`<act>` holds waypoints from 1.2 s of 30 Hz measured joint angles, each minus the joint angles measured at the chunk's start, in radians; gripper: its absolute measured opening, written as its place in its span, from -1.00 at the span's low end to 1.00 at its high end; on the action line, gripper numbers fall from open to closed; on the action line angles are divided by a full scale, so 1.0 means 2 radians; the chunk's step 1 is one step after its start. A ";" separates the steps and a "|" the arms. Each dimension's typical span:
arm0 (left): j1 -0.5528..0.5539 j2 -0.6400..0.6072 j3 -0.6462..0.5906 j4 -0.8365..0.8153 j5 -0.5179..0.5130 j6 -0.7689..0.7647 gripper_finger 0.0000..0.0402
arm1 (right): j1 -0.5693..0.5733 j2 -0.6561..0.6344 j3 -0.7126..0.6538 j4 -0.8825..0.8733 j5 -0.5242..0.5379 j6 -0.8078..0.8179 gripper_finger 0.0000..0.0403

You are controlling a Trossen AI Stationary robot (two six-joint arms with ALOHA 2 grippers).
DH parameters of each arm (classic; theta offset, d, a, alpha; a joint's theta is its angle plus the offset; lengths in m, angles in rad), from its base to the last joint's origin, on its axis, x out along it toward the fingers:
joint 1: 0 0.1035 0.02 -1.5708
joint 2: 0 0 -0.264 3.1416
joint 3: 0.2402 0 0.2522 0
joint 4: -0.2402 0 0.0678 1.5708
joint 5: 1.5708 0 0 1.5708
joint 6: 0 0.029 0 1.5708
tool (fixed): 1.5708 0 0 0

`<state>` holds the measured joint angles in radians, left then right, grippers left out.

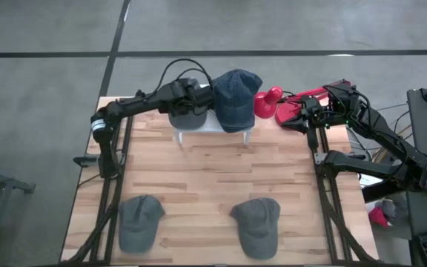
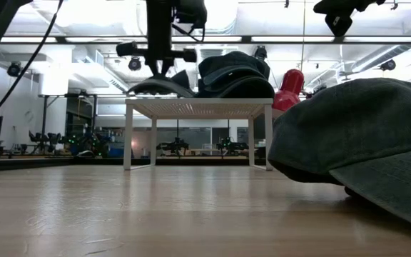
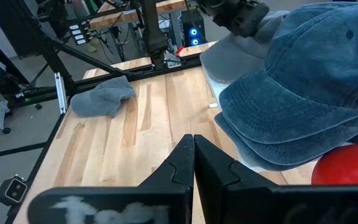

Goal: Pick & Place hat
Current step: Put the top gray cap on the shelf

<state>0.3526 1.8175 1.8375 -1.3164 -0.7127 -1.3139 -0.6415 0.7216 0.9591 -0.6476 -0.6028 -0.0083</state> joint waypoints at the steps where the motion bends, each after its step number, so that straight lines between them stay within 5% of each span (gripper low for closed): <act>1: 0.000 0.000 -0.003 0.009 0.001 0.003 -0.96 | 0.000 0.000 0.000 0.000 0.000 0.000 -0.96; 29: -0.001 0.000 -0.006 0.049 0.040 0.070 -0.84 | 0.000 0.000 0.000 -0.001 0.000 0.004 -0.96; 36: -0.003 0.000 -0.006 0.049 0.048 0.083 -0.61 | 0.000 0.000 0.000 -0.001 0.000 0.004 -0.96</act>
<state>0.3470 1.8168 1.8259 -1.2192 -0.6164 -1.1484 -0.6415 0.7216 0.9591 -0.6498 -0.6025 0.0006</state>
